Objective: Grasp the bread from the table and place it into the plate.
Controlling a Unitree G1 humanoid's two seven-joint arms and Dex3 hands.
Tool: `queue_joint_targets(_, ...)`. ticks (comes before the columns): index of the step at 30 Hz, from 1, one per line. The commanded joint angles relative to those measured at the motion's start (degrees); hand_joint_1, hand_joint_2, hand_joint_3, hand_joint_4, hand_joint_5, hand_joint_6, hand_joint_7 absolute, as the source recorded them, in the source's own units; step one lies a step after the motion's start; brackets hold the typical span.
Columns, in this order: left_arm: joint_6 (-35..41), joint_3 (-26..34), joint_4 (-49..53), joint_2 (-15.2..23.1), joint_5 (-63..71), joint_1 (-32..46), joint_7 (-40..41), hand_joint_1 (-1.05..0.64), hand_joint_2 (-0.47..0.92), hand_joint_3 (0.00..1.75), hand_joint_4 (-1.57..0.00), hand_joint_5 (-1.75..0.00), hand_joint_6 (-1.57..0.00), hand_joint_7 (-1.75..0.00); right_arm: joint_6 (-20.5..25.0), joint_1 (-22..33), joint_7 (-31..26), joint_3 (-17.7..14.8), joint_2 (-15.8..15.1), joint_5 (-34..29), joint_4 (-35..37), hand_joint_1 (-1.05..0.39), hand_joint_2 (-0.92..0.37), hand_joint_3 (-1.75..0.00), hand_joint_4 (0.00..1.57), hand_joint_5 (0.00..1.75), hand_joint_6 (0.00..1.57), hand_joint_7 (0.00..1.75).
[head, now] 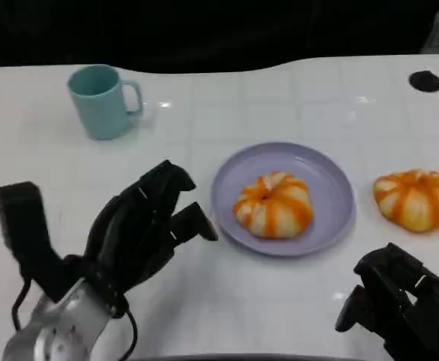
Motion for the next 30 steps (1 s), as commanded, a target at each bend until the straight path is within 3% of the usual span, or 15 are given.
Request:
queue_joint_targets(1,2.83,1.56,-6.36,0.47,-3.43,6.42,2.52,-0.57,0.92,0.4,-0.75,-1.75,-0.54,-1.66,-0.36,-0.1,0.35,-0.24,-0.8,0.06,-0.46,-0.53,-0.92,-0.22,0.62,1.7,0.57,1.43)
queue_joint_targets(11,4.72,1.53,-11.97,0.62,-5.29,13.62,5.9,-0.55,0.92,0.38,-0.74,-1.75,-0.51,-1.66,0.07,-0.16,-0.44,-0.2,-0.63,0.0,-1.17,-0.52,-0.92,-0.22,0.61,1.7,0.56,1.43)
queue_joint_targets(30,6.59,0.83,-13.45,1.33,-5.22,15.18,9.96,-0.55,0.92,0.4,-0.7,-1.75,-0.49,-1.68,-0.65,-0.25,0.98,-0.63,-0.62,0.76,-0.6,-0.53,-0.92,-0.2,0.61,1.72,0.56,1.4)
